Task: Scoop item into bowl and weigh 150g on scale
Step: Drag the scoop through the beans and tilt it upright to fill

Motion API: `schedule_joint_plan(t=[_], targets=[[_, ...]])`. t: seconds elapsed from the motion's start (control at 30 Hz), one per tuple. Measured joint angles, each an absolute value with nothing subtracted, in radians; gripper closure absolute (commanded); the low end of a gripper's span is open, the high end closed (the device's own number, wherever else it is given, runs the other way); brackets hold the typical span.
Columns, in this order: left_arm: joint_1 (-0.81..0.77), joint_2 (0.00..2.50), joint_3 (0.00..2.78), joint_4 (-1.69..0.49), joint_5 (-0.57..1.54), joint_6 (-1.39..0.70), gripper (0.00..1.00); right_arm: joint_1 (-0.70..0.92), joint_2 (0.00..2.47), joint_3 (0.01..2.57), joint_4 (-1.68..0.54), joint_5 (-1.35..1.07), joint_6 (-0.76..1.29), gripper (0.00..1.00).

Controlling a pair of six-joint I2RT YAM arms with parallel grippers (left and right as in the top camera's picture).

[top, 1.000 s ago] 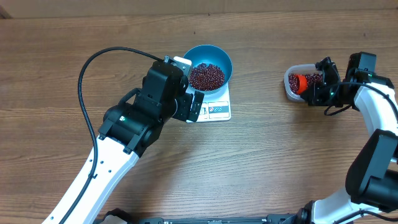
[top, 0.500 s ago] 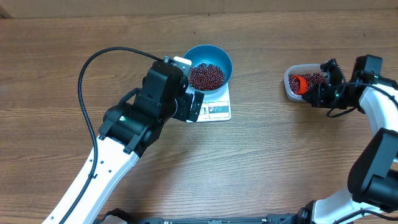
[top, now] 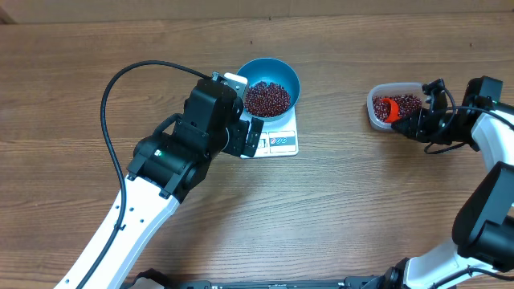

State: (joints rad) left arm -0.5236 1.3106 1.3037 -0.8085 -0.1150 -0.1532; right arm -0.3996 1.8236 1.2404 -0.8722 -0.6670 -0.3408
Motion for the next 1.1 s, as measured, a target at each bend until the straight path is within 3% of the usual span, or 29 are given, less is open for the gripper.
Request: schedule_joint_plan(t=[1.1], targets=[[-0.524,1.311,1.304,-0.809,-0.115,-0.153,0.0,-0.583,1.866,1.24,-0.897,-0.966,-0.288,0.96]])
